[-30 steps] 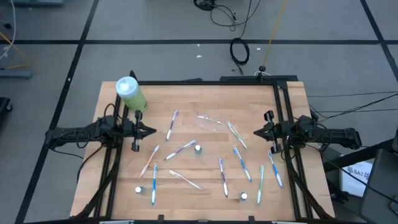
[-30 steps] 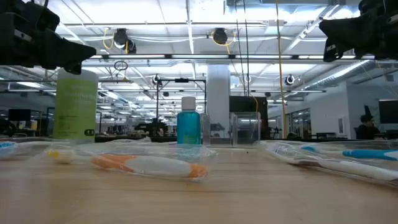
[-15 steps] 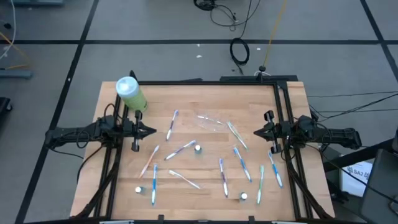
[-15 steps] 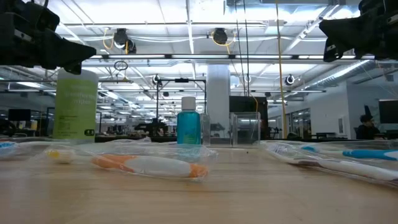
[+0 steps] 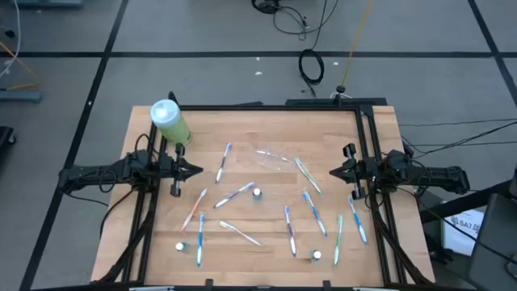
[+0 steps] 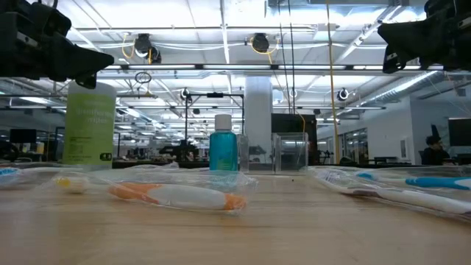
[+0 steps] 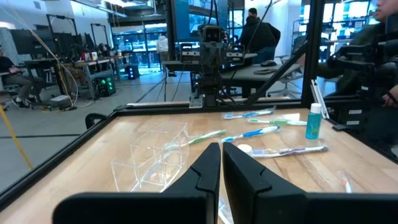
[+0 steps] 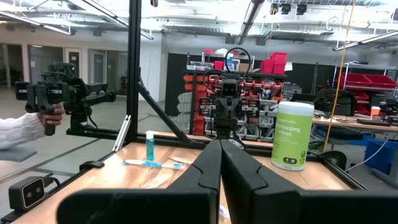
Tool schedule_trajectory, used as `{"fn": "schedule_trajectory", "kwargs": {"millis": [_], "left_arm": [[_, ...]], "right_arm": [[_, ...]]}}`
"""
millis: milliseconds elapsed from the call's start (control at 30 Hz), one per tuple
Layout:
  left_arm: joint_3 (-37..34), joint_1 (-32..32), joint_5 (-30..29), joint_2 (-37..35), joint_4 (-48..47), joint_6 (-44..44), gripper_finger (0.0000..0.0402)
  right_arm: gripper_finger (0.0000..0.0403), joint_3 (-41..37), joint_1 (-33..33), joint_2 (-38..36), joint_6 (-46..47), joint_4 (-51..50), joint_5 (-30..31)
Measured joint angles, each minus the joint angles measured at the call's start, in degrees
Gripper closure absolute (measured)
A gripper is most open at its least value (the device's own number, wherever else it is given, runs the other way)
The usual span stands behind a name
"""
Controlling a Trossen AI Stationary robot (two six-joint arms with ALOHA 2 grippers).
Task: Pick & Place toothbrushing station
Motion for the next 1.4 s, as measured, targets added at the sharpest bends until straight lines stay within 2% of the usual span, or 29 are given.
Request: {"fn": "schedule_trajectory", "kwargs": {"millis": [233,400,533,667,800,933,1100,1267,1400], "left_arm": [[0.0,0.0,0.02,0.0,0.22,-0.67,0.0376],[0.0,-0.03,0.02,0.0,0.84,-7.79,0.0376],[0.0,-0.17,0.07,0.0,2.49,-15.81,0.0376],[0.0,-0.17,0.63,0.0,6.21,-16.32,0.0376],[0.03,-0.99,0.72,0.36,10.28,-14.09,0.0376],[1.17,-2.37,0.39,2.15,10.75,-12.61,0.0375],[4.52,-3.34,-1.66,7.37,10.67,-12.44,0.0375],[10.54,-4.45,-2.94,16.48,9.45,-12.87,0.0375],[18.67,-5.31,-4.05,23.63,-2.55,-12.9,0.0375]], "right_arm": [[0.0399,0.0,0.0,0.0,1.05,0.04,-0.02],[0.0399,-0.02,0.0,0.04,8.8,0.51,0.17],[0.0399,-0.01,0.0,0.05,7.7,2.87,0.15],[0.0399,-0.02,0.0,0.69,5.9,4.29,0.42],[0.0399,-0.01,0.0,1.69,0.78,8.91,4.99],[0.0399,0.0,0.0,3.25,-4.48,14.06,12.79],[0.0399,0.0,-0.02,6.83,-4.78,18.5,15.04],[0.0379,0.0,-0.02,13.12,-7.27,26.18,15.05],[0.0334,1.41,-0.02,18.85,-7.94,28.39,15.06]]}}
